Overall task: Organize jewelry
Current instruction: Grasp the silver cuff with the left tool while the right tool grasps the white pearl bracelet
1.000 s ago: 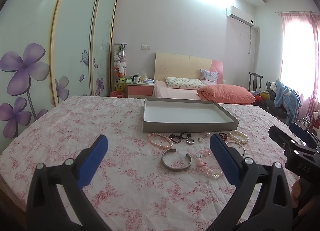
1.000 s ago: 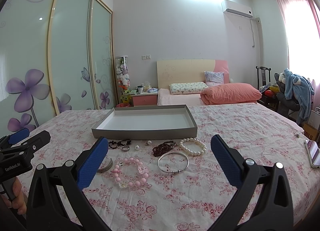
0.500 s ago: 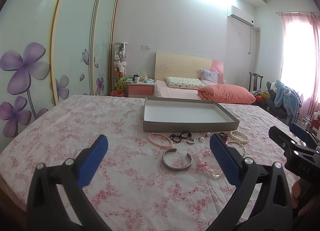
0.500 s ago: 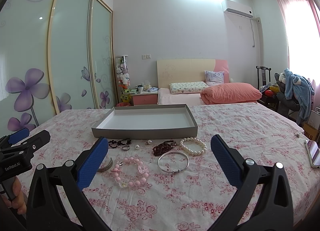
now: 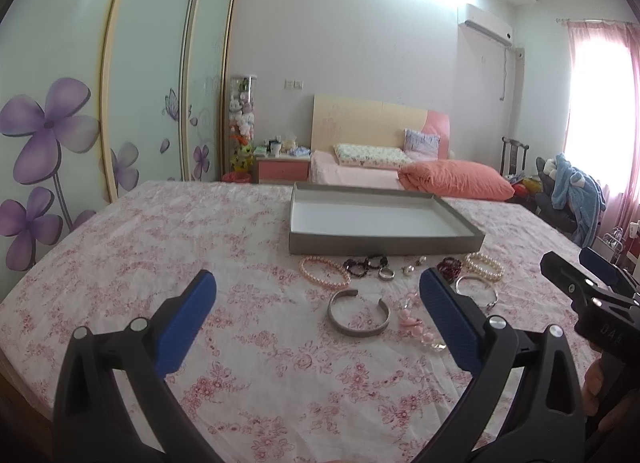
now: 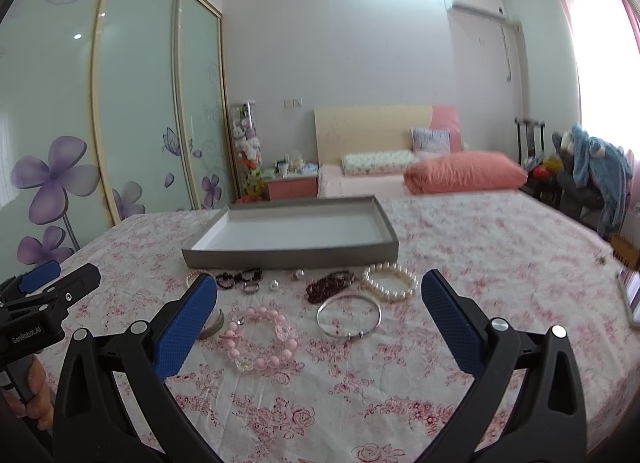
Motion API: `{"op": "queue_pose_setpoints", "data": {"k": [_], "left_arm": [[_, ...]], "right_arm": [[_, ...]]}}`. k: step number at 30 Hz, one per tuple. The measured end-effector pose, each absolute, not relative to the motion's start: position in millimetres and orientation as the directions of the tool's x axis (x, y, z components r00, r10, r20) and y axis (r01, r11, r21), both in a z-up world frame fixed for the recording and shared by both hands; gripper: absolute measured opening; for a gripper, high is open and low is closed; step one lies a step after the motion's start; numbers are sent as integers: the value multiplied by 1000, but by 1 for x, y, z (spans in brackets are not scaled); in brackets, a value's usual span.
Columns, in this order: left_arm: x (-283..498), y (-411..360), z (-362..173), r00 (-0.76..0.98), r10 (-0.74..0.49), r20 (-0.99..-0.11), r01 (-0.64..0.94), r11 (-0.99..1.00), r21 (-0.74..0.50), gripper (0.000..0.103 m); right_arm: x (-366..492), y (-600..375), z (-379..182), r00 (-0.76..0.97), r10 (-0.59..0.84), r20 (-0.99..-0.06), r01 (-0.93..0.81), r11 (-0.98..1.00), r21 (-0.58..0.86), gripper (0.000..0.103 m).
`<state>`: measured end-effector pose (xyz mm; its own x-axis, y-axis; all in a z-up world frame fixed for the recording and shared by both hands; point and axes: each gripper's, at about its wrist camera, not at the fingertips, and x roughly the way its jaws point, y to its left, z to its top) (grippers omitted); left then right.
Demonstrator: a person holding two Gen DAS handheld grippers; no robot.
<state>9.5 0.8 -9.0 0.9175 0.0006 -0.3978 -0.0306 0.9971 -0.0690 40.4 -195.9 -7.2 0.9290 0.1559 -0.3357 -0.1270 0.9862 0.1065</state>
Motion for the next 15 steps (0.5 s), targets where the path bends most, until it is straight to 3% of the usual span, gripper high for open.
{"op": "queue_pose_setpoints", "data": {"k": [12,15], "left_arm": [[73,17,-48,776,-61,-628,-15,993,-115,99],[87,19,-56,741,-82,-667,-7,992,-130,99]], "right_arm": [[123,-238,-33,817,121,-564,-15,982,189,101],[145,-244,-37,791,70,-607,28,988,150,88]]}}
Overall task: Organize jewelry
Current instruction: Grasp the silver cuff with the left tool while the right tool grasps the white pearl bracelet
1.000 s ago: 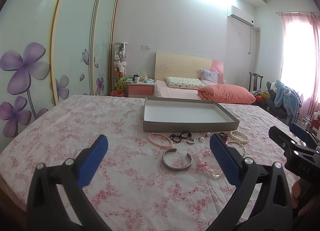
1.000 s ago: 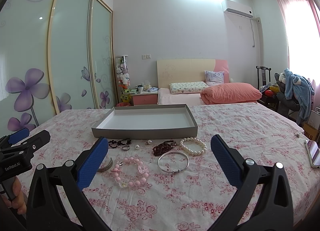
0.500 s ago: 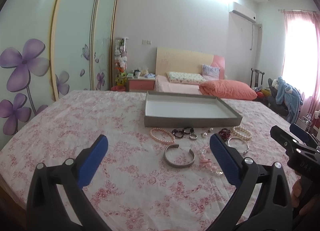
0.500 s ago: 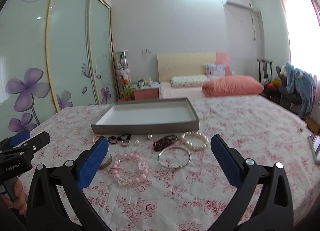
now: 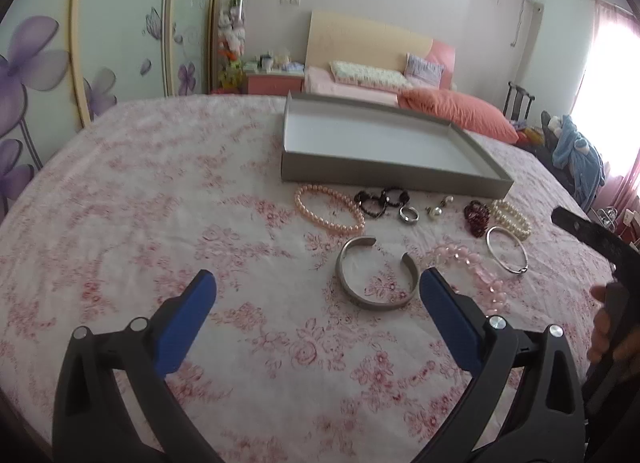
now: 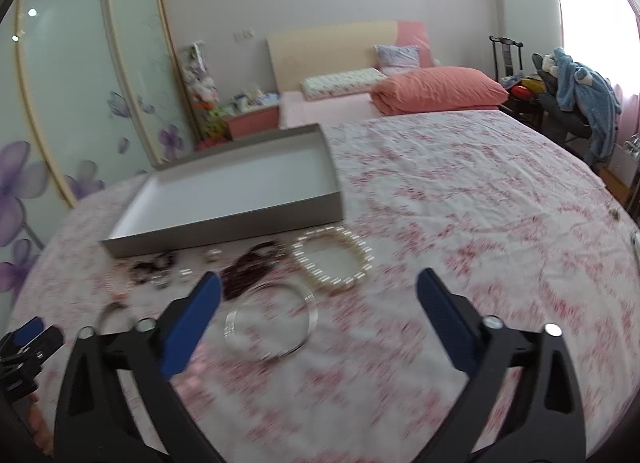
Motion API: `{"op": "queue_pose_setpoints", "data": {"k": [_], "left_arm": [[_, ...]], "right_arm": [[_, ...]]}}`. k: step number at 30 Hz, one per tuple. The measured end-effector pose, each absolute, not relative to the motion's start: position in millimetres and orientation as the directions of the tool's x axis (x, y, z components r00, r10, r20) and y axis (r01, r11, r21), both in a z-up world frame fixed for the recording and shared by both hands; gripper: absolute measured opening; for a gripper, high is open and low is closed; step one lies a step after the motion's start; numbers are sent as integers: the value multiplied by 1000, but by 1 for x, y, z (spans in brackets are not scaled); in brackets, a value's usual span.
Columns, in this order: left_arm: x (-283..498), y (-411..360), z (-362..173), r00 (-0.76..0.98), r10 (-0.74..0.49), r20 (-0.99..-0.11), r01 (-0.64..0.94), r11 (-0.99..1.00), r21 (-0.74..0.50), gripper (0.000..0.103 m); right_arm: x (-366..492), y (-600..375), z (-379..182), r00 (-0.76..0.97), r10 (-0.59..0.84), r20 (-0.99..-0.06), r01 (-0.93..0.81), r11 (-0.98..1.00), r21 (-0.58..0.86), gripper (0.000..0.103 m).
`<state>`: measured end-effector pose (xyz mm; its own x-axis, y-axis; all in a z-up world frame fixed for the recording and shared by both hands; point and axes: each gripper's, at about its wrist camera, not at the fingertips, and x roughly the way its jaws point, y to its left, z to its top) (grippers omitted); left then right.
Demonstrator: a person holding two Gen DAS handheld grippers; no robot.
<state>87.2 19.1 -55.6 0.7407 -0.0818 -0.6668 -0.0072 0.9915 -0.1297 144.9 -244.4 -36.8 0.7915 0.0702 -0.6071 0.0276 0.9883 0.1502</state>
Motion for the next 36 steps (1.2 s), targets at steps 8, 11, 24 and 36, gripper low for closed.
{"op": "queue_pose_setpoints", "data": {"k": [8,11,24,36], "left_arm": [[104,8,-57,725,-89,-683,45,996,-81,99],[108,3,-59,717,-90,-691,55,996,-72,99],[127,-18,-74,654,-87,-751,129,992,-3,99],[159,-30,-91,587,-69,-807,139,990,16,87]], "right_arm": [[187,-253,-58,704,38,-709,59,992,111,57],[195,-253,-60,687,27,-726,71,992,104,51],[201,-268,-71,638,-20,-770,137,987,88,11],[205,-270,-71,638,-3,-770,136,985,108,11]]}}
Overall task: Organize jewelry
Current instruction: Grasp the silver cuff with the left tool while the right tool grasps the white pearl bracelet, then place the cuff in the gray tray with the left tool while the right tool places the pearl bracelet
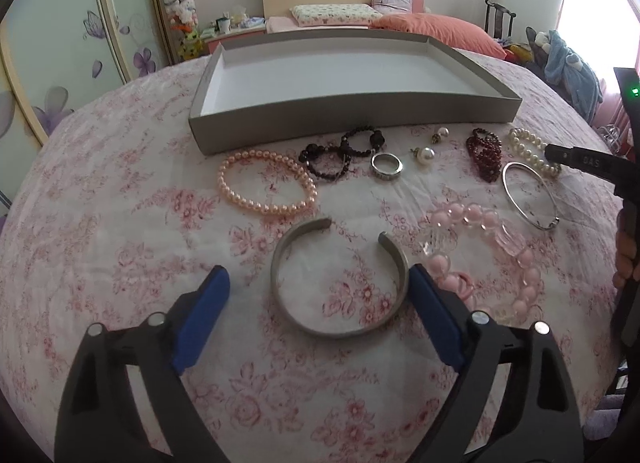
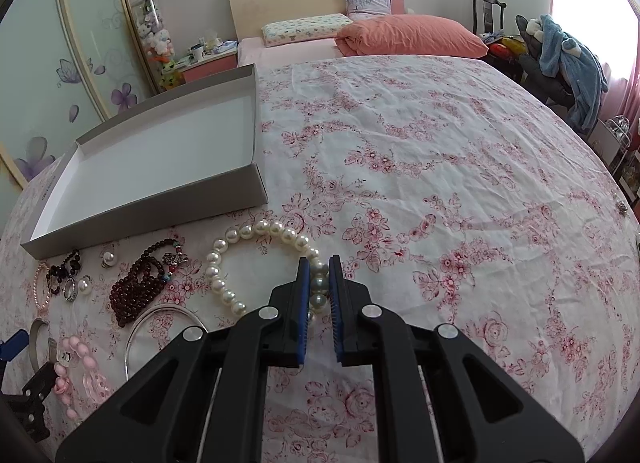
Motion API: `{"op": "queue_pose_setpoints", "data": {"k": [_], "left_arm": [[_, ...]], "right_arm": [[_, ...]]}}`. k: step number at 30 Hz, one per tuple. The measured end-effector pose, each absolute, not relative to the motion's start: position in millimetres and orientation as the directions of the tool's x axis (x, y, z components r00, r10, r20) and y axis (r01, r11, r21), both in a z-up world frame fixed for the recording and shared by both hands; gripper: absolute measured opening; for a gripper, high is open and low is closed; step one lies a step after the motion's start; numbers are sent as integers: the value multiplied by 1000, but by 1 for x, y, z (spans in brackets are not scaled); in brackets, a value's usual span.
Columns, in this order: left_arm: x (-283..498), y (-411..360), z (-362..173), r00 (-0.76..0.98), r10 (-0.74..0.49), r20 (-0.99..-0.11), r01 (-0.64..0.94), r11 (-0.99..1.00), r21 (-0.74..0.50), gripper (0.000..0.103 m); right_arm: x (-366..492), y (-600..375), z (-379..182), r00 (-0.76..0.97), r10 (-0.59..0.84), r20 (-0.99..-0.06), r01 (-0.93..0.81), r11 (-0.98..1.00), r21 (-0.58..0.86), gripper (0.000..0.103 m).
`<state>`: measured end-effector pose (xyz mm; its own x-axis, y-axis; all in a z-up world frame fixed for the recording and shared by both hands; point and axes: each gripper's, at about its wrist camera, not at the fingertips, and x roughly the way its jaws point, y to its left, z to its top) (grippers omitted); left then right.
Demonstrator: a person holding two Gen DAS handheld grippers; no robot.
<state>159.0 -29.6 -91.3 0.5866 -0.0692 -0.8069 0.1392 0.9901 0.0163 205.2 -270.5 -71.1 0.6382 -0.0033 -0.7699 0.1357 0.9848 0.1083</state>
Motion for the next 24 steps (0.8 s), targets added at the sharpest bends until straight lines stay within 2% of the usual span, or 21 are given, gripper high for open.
{"op": "queue_pose_setpoints", "data": {"k": [6,8,20,24], "left_arm": [[162,-32,-90,598,-74,-798,143,990,16,75],[161,-33,-90,606,-74,-792,145,989,18,66],[156,-11,-89,610,-63,-790,86,996,-13,66],[153,1,-87,612,-60,-788,58,998,-30,66]], "right_arm": [[206,-270,-71,637,-3,-771,131,986,104,11],[206,-269,-71,637,-4,-771,126,987,100,11],[203,-270,-73,646,44,-762,97,986,139,11],[192,-263,-63,690,58,-721,60,989,137,11]]}}
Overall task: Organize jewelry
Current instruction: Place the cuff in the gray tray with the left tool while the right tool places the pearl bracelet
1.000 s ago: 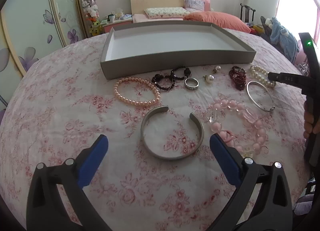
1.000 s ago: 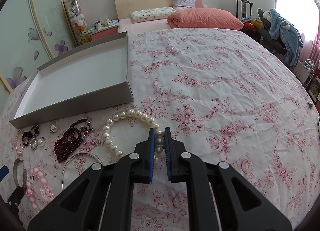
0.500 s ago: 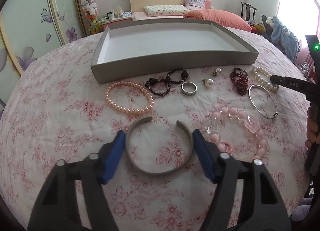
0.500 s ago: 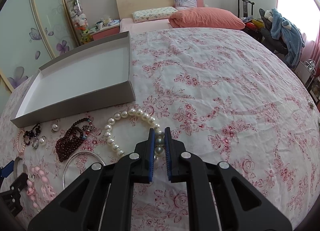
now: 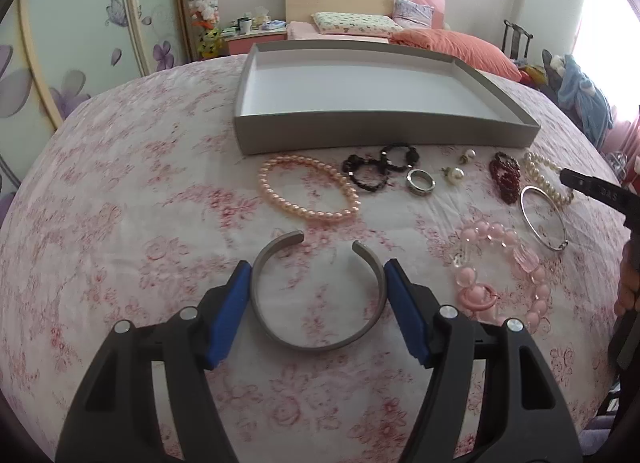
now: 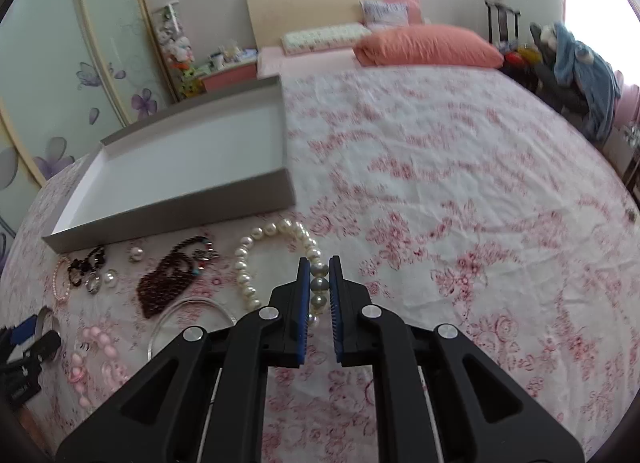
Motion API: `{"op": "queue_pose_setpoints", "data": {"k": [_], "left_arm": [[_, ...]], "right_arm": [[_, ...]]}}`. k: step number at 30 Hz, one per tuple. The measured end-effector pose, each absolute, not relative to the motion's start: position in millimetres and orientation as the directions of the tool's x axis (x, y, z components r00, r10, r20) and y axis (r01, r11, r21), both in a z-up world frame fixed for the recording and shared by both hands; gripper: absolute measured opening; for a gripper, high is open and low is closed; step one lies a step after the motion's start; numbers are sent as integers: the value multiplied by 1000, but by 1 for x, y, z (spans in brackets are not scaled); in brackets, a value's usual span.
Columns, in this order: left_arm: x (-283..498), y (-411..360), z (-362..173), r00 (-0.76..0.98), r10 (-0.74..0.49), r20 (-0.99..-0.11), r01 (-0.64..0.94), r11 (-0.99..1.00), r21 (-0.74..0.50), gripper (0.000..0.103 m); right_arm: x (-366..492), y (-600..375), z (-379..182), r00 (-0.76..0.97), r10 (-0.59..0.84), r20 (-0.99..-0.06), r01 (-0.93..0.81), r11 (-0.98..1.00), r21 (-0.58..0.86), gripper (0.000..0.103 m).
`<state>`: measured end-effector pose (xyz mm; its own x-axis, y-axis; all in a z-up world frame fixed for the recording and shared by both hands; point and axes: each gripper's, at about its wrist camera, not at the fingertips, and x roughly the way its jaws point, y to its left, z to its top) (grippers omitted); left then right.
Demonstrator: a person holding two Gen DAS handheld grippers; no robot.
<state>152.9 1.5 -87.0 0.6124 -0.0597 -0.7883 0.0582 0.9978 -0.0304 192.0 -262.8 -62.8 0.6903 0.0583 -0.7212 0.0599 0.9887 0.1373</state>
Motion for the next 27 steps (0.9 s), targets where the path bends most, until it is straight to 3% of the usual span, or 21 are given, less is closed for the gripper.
{"op": "queue_pose_setpoints", "data": {"k": [27], "left_arm": [[145,-4,-17,791,-25,-611,17,1000,-18,66]], "right_arm": [[153,-209,24,861,235,-452,-174,969,172,11]]}}
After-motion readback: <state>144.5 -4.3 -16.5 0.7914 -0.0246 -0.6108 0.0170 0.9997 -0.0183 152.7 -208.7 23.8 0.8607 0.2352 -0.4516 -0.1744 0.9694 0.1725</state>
